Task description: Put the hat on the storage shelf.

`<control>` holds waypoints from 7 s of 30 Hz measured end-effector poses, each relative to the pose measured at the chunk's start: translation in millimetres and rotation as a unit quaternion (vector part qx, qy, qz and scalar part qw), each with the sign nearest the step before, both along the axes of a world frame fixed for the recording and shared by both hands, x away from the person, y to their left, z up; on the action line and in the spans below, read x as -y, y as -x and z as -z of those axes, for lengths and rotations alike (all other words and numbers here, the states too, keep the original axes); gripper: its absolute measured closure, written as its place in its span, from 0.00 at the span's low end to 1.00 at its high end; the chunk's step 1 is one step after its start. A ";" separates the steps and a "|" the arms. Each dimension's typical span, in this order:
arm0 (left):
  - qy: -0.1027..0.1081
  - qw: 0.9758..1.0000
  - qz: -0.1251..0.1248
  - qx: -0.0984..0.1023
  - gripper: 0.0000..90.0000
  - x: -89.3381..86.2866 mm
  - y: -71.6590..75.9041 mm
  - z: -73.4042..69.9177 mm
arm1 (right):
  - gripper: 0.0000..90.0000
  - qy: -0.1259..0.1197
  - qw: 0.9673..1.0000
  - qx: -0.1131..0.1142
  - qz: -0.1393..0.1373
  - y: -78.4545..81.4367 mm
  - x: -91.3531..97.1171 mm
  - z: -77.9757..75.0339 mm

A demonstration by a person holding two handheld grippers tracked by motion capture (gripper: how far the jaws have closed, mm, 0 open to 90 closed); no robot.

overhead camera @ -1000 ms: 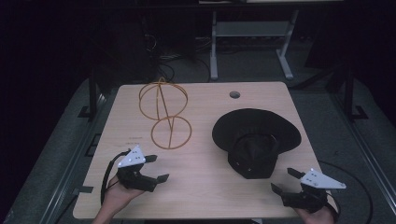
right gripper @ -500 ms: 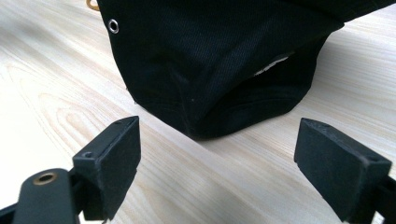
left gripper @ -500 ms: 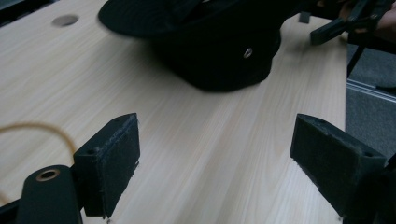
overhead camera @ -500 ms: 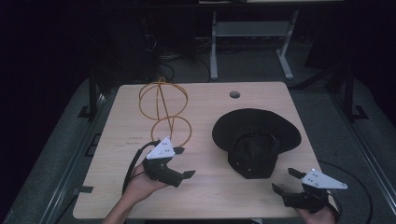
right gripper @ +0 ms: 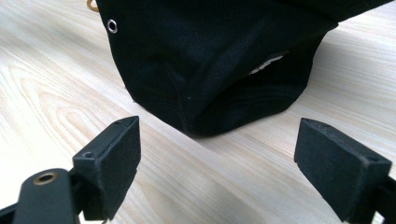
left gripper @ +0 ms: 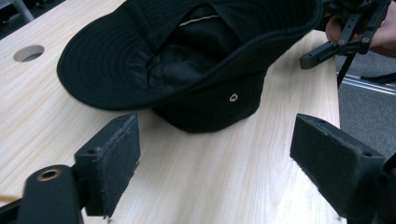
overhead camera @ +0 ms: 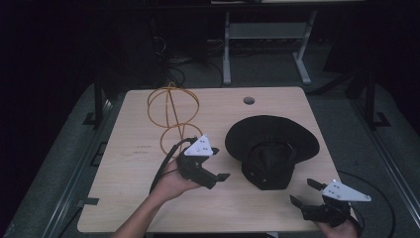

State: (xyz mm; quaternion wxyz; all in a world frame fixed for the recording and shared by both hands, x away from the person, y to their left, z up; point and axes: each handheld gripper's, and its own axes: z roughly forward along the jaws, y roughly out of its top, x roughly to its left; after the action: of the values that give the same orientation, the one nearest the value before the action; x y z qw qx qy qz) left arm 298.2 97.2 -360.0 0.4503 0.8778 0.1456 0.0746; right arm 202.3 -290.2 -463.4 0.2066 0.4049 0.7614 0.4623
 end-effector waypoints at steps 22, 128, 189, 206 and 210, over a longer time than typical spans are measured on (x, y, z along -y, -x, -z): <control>-0.025 0.999 0.043 0.006 0.20 31.1 -14.3 -6.6 | 0.16 0.000 1.000 0.002 -0.008 -0.4 -0.5 0.0; -0.018 0.995 0.095 0.012 0.90 46.5 -18.0 -5.5 | 0.97 -0.107 0.991 0.053 -0.061 -47.7 -5.3 -12.0; -0.003 1.000 0.009 0.009 0.49 -48.1 15.8 35.3 | 0.98 -0.080 0.991 0.081 -0.069 -64.8 -7.1 -133.2; 0.005 1.000 -0.003 -0.004 0.41 -61.2 20.8 56.4 | 0.98 -0.075 0.990 0.079 -0.084 -85.8 -27.3 -160.5; 0.007 1.000 -0.003 0.000 0.40 -61.7 20.9 56.2 | 0.98 -0.076 0.990 0.081 -0.089 -88.5 -31.4 -166.0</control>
State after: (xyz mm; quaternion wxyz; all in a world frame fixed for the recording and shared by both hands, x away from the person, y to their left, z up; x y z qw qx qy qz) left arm 277.4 158.8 -416.2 0.4561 0.8742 0.1489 0.0750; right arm 290.8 -258.7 -297.3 0.1944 0.3114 0.7380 0.5662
